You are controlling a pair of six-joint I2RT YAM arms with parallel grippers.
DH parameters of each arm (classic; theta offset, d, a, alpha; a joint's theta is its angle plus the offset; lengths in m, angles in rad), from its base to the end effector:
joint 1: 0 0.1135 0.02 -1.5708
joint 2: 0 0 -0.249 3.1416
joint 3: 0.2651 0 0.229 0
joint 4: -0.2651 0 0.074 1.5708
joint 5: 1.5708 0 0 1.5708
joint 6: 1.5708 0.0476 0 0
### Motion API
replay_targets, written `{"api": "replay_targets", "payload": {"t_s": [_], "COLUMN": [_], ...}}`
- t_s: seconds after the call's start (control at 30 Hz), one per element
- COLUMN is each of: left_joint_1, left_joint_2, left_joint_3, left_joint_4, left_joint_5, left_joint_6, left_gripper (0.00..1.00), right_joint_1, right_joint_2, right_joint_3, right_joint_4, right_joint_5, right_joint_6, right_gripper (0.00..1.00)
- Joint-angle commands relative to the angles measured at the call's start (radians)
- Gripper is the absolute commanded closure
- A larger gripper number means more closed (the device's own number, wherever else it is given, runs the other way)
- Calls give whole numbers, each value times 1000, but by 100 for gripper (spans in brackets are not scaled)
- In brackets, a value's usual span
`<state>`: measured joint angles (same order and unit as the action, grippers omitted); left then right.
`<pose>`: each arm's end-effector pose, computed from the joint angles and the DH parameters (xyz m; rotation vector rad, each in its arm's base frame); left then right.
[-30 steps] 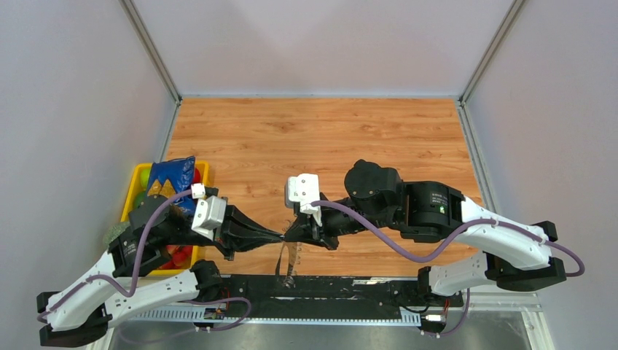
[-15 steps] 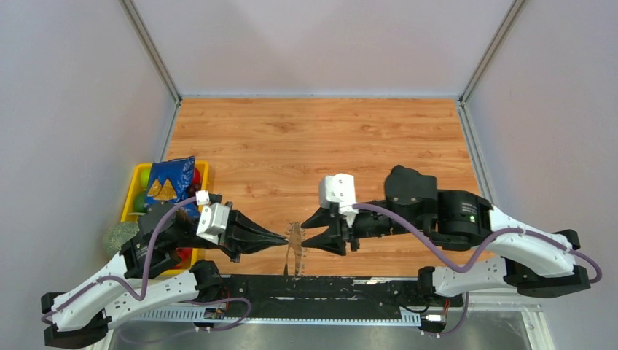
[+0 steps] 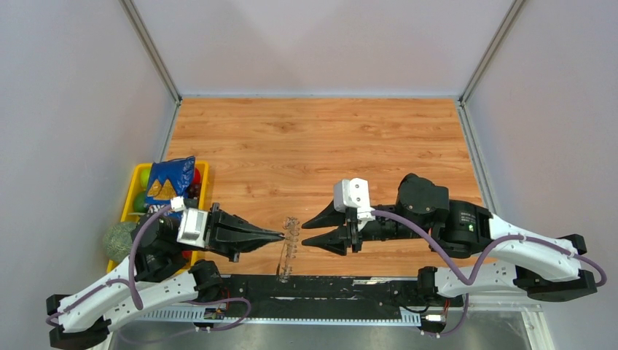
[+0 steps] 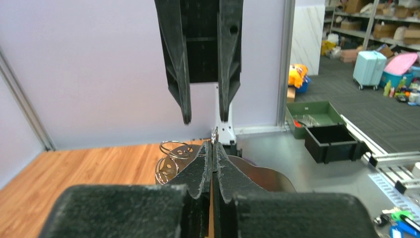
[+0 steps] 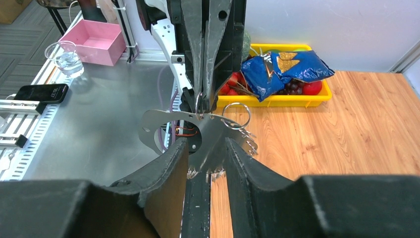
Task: Put the keys on the keyring
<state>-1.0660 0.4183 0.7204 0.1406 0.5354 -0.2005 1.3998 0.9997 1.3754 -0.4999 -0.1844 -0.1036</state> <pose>0.0220 -0.0901 0.3869 0.9825 0.8773 -1.3977 0.0235 0.1876 0.4449 -1.3500 1.2268 1.1031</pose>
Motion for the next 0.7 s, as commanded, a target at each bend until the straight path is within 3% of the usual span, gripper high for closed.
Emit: {"api": "replay_targets", "payload": {"t_s": [0.0, 0.37, 0.67], "left_joint_1": [0, 0, 0], "left_joint_2": [-28, -68, -76], "left_joint_3": [-27, -125, -156], "left_joint_4": [213, 381, 467], "left_joint_5": [-62, -179, -193], "left_joint_6": [-58, -140, -164], "left_gripper": [100, 100, 100], "right_joint_1": [2, 8, 18], "right_joint_2": [-8, 44, 84], "right_joint_3": [-18, 1, 20], "right_joint_4": [142, 259, 298], "right_joint_5": [-16, 3, 26], "right_joint_6": [-29, -77, -91], "right_gripper": [64, 64, 69]}}
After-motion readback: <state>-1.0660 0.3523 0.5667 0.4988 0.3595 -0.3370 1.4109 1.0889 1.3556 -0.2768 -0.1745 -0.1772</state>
